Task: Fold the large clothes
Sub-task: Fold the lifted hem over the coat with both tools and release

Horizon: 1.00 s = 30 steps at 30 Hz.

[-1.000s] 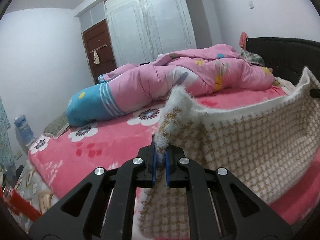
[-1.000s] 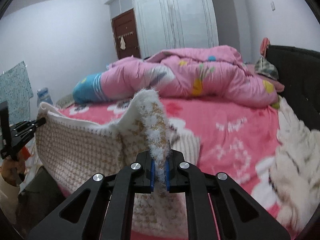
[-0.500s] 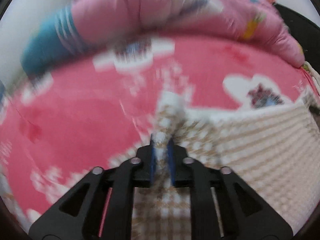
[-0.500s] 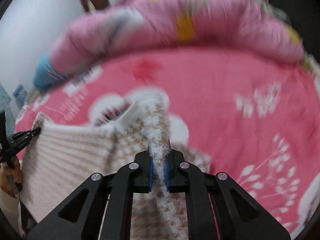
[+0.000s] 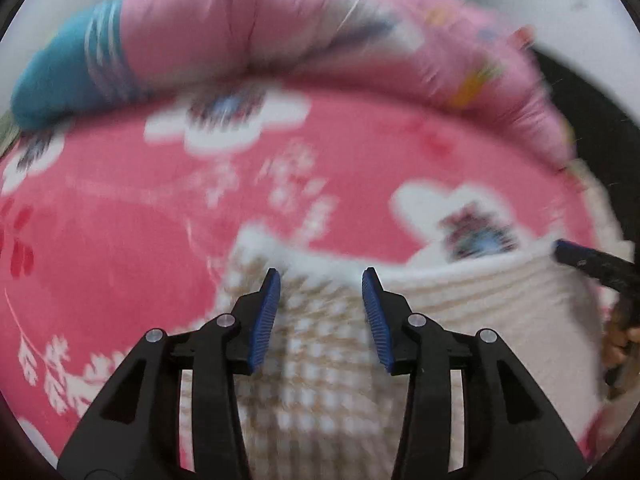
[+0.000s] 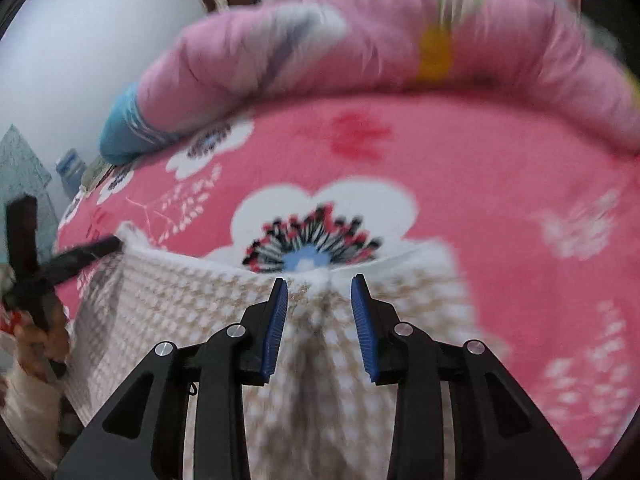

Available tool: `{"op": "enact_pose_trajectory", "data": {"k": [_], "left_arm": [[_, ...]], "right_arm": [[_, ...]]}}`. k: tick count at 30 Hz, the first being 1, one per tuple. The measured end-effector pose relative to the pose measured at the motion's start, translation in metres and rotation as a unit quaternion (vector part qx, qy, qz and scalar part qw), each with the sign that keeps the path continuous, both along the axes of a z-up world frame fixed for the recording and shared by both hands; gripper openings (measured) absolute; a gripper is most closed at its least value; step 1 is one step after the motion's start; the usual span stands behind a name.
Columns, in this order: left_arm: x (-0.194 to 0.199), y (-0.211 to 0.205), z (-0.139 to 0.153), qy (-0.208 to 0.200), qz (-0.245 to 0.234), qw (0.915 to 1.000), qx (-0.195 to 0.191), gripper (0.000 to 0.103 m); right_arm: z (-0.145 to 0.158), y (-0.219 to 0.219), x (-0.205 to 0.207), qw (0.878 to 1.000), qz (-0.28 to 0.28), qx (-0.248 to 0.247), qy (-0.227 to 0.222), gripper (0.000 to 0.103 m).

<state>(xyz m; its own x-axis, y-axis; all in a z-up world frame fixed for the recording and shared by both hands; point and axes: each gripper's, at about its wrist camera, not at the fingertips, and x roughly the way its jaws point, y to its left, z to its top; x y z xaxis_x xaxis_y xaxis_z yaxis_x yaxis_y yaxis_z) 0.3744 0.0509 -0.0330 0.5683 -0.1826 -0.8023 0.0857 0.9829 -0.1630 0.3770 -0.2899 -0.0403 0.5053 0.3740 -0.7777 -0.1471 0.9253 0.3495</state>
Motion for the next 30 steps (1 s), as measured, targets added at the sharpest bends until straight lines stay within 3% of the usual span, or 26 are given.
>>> {"op": "enact_pose_trajectory", "data": {"k": [2,4,5,7,9,11,13,15,18,19,21,24,27,30], "left_arm": [[0.009,0.018,-0.013,0.015,0.024,0.9987,-0.041,0.035],[0.005,0.046,-0.005,0.010,0.071,0.9930,-0.094,0.032],[0.000,0.055,0.002,0.000,0.086,0.9918,-0.094,0.040],[-0.017,0.068,0.022,-0.035,0.119,0.9908,-0.054,0.042],[-0.036,0.068,0.040,-0.061,0.106,0.9916,-0.042,0.042],[-0.055,0.054,0.055,-0.075,0.079,0.9930,-0.045,0.043],[-0.076,0.022,0.063,-0.077,0.016,0.9951,-0.060,0.049],[-0.085,-0.009,0.058,-0.064,-0.030,0.9964,-0.047,0.052],[-0.082,-0.044,0.020,-0.017,-0.039,0.9990,0.009,0.052],[-0.077,-0.047,0.000,0.002,-0.031,0.9993,0.023,0.054],[-0.078,-0.040,-0.012,-0.007,-0.027,0.9996,0.008,0.054],[-0.094,-0.038,0.010,-0.021,-0.015,0.9996,0.010,0.051],[-0.134,-0.042,0.031,-0.054,-0.048,0.9972,0.016,0.055],[-0.156,-0.052,0.018,-0.037,-0.072,0.9964,0.025,0.061]], "right_arm": [[-0.012,-0.022,0.009,0.998,-0.050,0.033,0.014,0.033],[-0.011,-0.055,0.006,0.990,-0.133,0.036,0.018,0.033],[-0.008,-0.068,0.001,0.986,-0.158,0.036,0.022,0.034],[0.006,-0.080,-0.016,0.984,-0.173,0.026,0.017,0.035],[0.027,-0.065,-0.043,0.991,-0.135,0.012,-0.009,0.038],[0.046,-0.037,-0.066,0.997,-0.069,0.003,-0.033,0.052],[0.056,0.001,-0.085,0.999,0.003,-0.014,-0.043,0.059],[0.056,0.035,-0.092,0.997,0.053,-0.037,-0.043,0.060],[0.019,0.068,-0.084,0.992,0.070,-0.108,-0.008,0.060],[0.008,0.072,-0.079,0.990,0.076,-0.117,-0.007,0.065],[0.003,0.069,-0.077,0.992,0.072,-0.100,0.001,0.066],[0.028,0.062,-0.094,0.994,0.051,-0.098,0.006,0.065],[0.057,0.069,-0.144,0.991,0.098,-0.088,-0.038,0.065],[0.028,0.086,-0.159,0.985,0.114,-0.128,-0.019,0.066]]}}
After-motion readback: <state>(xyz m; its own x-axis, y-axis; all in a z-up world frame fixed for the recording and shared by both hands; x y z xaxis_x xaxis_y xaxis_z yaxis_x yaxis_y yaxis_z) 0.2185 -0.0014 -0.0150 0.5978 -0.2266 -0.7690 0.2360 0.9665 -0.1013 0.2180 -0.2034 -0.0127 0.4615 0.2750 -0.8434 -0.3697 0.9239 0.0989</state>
